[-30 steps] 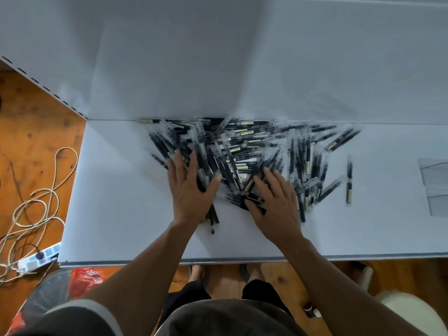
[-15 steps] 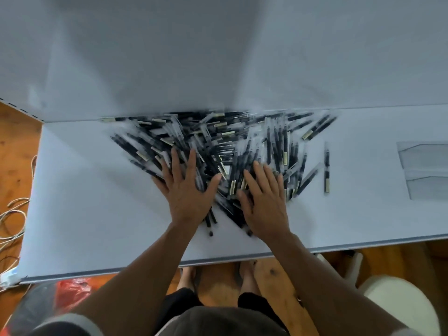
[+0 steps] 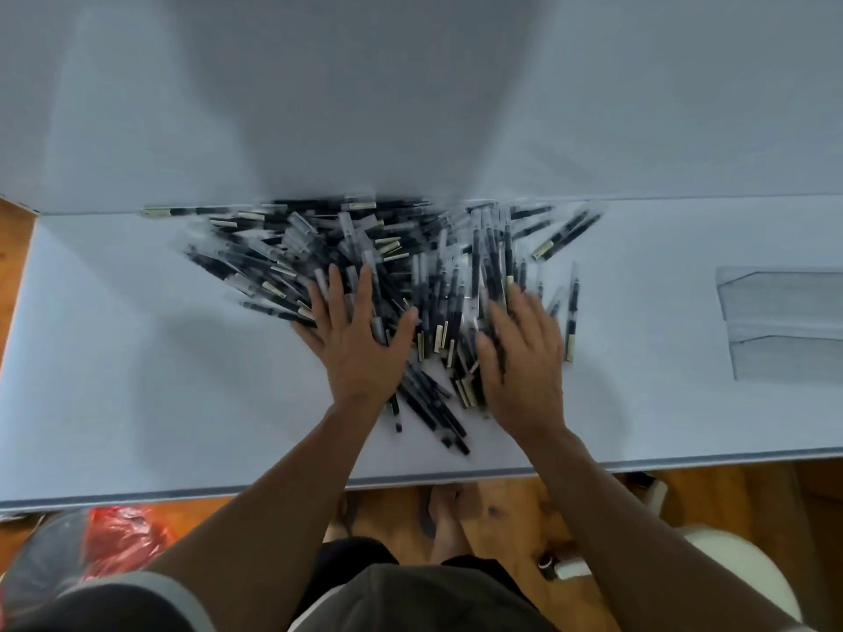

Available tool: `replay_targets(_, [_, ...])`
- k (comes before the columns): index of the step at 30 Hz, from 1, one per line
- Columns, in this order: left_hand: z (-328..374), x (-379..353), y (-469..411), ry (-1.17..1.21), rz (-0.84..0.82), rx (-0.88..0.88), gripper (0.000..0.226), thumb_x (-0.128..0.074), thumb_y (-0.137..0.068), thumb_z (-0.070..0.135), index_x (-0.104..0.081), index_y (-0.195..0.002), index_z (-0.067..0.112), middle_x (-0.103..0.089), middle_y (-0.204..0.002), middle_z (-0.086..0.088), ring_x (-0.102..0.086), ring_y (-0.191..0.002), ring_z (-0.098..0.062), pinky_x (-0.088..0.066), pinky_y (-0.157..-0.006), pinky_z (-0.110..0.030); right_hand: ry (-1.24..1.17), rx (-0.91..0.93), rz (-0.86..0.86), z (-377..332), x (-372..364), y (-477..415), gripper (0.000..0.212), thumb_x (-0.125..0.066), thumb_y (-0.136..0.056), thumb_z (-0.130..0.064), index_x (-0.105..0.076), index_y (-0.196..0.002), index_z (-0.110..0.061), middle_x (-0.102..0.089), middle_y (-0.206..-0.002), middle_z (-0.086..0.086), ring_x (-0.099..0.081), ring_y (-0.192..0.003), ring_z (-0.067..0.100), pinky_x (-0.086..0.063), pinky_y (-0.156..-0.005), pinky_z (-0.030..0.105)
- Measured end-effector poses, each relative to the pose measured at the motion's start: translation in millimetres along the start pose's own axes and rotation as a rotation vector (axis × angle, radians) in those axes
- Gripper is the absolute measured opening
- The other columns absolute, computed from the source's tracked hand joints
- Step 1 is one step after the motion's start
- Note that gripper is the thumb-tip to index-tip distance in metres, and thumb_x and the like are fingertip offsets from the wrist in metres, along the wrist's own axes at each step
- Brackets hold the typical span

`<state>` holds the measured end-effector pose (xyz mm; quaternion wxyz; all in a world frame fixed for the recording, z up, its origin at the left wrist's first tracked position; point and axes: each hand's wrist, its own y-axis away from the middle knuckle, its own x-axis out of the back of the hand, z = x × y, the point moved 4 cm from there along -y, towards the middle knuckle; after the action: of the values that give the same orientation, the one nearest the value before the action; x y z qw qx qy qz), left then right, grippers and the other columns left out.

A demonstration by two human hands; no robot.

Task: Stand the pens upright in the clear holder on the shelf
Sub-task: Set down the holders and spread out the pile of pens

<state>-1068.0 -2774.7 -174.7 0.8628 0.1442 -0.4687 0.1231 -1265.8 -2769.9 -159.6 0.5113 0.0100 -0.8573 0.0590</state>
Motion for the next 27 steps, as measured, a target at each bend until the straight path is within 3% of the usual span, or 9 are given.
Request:
replay_targets(3, [7.1, -4.8, 1.0, -0.004, 0.002, 0.001, 0.077, -0.038, -0.087, 0.071, -0.011, -0.151, 0.041, 0.005, -0.162, 0.004, 0.018, -0.147, -0.021, 0.012, -0.114, -0.059, -0.022, -0.229, 0.086, 33.1, 13.6, -7.0, 0.054, -0.042, -0.098, -0.042, -0.047, -0.141, -0.01, -0.029, -0.156, 0.018, -0.021, -0.147, 0.034, -0.019, -0.117, 0.056])
replay_targets(6, [13.5, -10.1, 1.6, -0.007, 0.002, 0.006, 0.077, -0.037, -0.086, 0.072, -0.011, -0.151, 0.04, 0.005, -0.162, 0.004, 0.017, -0.147, -0.022, 0.012, -0.114, -0.059, -0.076, -0.334, 0.005, 52.3, 12.4, -12.1, 0.064, -0.036, -0.096, -0.049, -0.042, -0.145, -0.008, -0.024, -0.158, 0.02, -0.016, -0.148, 0.034, -0.018, -0.117, 0.057])
replay_targets(11, [26.9, -19.2, 2.2, -0.006, 0.014, 0.012, 0.077, -0.038, -0.086, 0.071, -0.013, -0.152, 0.039, 0.003, -0.162, 0.003, 0.017, -0.147, -0.023, 0.014, -0.113, -0.06, -0.211, -0.316, -0.024, 48.1, 7.0, -10.9, 0.062, -0.036, -0.098, -0.046, -0.035, -0.149, -0.012, -0.018, -0.161, 0.012, -0.009, -0.15, 0.025, -0.004, -0.122, 0.048])
replay_targets(15, [36.4, -28.6, 1.4, -0.007, 0.017, 0.026, 0.076, -0.037, -0.087, 0.072, -0.011, -0.151, 0.041, 0.003, -0.162, 0.003, 0.017, -0.147, -0.023, 0.013, -0.112, -0.062, -0.335, -0.321, -0.01, 42.5, 7.4, -11.2, 0.062, -0.041, -0.098, -0.046, -0.032, -0.151, -0.014, -0.015, -0.162, 0.009, -0.008, -0.15, 0.022, -0.009, -0.122, 0.048])
replay_targets(24, [70.2, -45.8, 4.7, 0.092, 0.05, 0.084, 0.072, -0.036, -0.09, 0.066, -0.015, -0.152, 0.037, 0.002, -0.162, 0.003, 0.018, -0.147, -0.021, 0.015, -0.115, -0.055, -0.147, -0.205, 0.006, 47.2, 5.0, -12.5, 0.067, -0.034, -0.097, -0.052, -0.041, -0.146, -0.007, -0.021, -0.159, 0.019, -0.011, -0.149, 0.034, -0.019, -0.119, 0.052])
replay_targets(27, [88.8, -52.4, 3.8, 0.067, 0.051, 0.002, 0.067, -0.031, -0.093, 0.061, -0.016, -0.153, 0.033, 0.001, -0.163, 0.0, 0.016, -0.148, -0.022, 0.014, -0.117, -0.049, -0.119, -0.197, 0.006, 49.3, 4.9, -12.7, 0.065, -0.033, -0.098, -0.051, -0.041, -0.146, -0.007, -0.022, -0.158, 0.019, -0.011, -0.149, 0.035, -0.018, -0.12, 0.051])
